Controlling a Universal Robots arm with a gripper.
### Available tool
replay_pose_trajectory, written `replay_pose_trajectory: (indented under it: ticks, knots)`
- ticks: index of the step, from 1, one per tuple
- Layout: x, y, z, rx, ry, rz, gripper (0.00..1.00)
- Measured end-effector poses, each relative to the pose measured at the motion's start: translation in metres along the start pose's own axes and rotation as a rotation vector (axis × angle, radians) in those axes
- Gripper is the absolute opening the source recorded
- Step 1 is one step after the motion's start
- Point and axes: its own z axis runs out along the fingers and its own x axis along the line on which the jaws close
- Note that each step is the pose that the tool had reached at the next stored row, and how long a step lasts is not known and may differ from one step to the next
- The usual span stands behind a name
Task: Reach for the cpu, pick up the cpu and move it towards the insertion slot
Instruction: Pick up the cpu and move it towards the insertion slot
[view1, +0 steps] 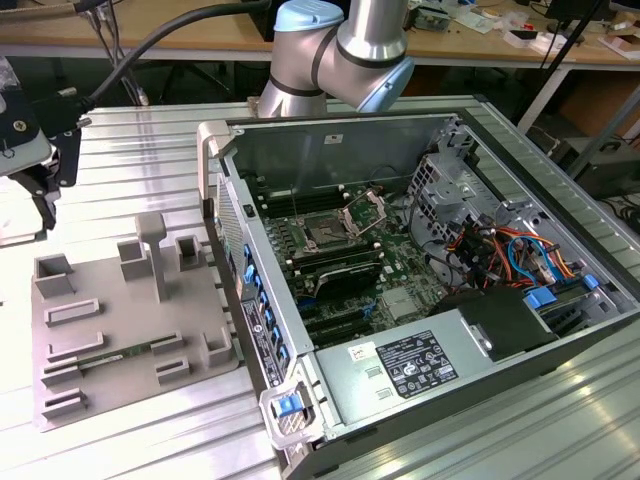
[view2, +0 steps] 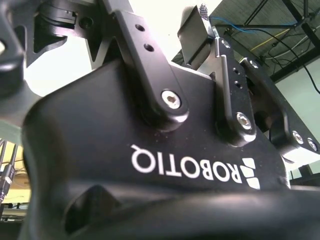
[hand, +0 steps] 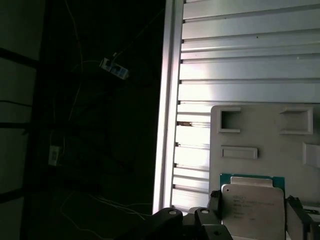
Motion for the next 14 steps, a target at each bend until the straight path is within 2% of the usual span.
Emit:
replay_pose_trajectory:
  ticks: [8, 14]
  knots:
    - [0.0000, 0.0003, -0.0060, 0.0000, -0.0001, 0.000, 0.55]
    - [0.0000, 0.0006, -0.0135, 0.0000, 0.0000, 0.000, 0.55]
